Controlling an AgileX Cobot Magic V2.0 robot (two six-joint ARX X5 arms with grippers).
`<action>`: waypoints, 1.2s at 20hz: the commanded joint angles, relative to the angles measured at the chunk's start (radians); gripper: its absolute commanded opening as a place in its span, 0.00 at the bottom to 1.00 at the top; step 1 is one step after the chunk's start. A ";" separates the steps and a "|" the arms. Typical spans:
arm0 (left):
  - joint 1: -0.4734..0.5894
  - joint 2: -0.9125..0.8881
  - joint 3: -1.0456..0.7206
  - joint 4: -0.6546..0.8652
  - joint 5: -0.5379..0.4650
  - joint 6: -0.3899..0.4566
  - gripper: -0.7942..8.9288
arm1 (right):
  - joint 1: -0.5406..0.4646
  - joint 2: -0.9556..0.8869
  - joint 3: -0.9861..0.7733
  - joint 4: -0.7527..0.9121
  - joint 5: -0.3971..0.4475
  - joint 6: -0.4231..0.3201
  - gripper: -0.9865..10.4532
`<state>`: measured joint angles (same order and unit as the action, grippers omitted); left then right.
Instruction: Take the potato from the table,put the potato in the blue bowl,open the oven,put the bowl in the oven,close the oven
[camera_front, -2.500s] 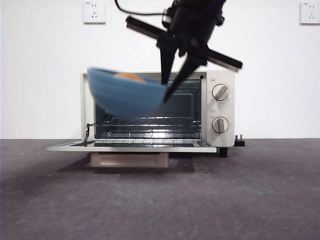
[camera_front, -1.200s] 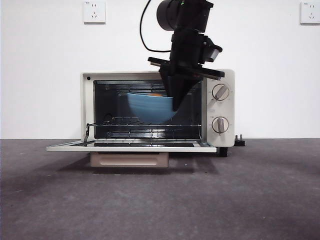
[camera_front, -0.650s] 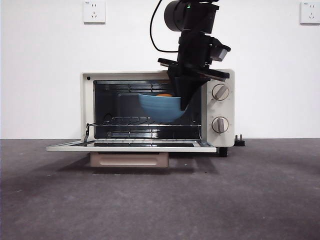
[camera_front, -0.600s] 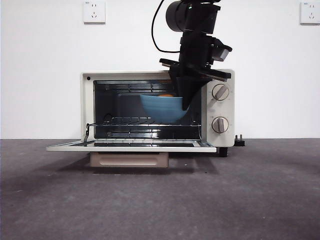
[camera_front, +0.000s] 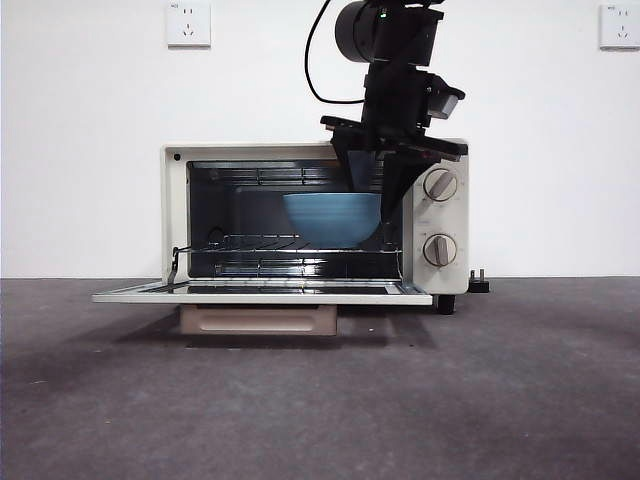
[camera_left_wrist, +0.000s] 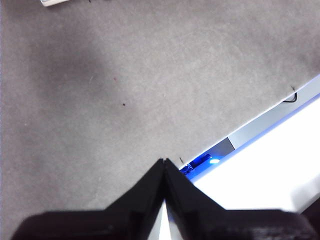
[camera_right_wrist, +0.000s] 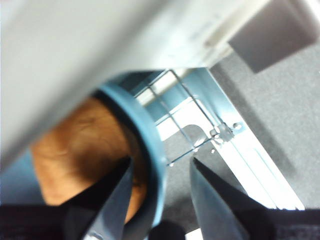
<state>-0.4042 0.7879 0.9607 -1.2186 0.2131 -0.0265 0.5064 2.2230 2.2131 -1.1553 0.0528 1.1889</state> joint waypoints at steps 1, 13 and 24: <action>0.003 -0.002 0.001 -0.002 0.003 0.004 0.08 | 0.004 -0.003 0.021 -0.005 0.013 -0.061 0.25; 0.003 -0.002 0.001 -0.052 0.003 0.004 0.08 | 0.003 -0.141 0.028 0.010 0.098 -0.370 0.25; 0.004 0.005 0.001 0.020 0.003 -0.010 0.08 | 0.086 -0.477 0.028 -0.080 0.230 -0.838 0.25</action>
<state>-0.4042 0.7918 0.9607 -1.2201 0.2131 -0.0280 0.5861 1.7691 2.2379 -1.2324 0.2600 0.4828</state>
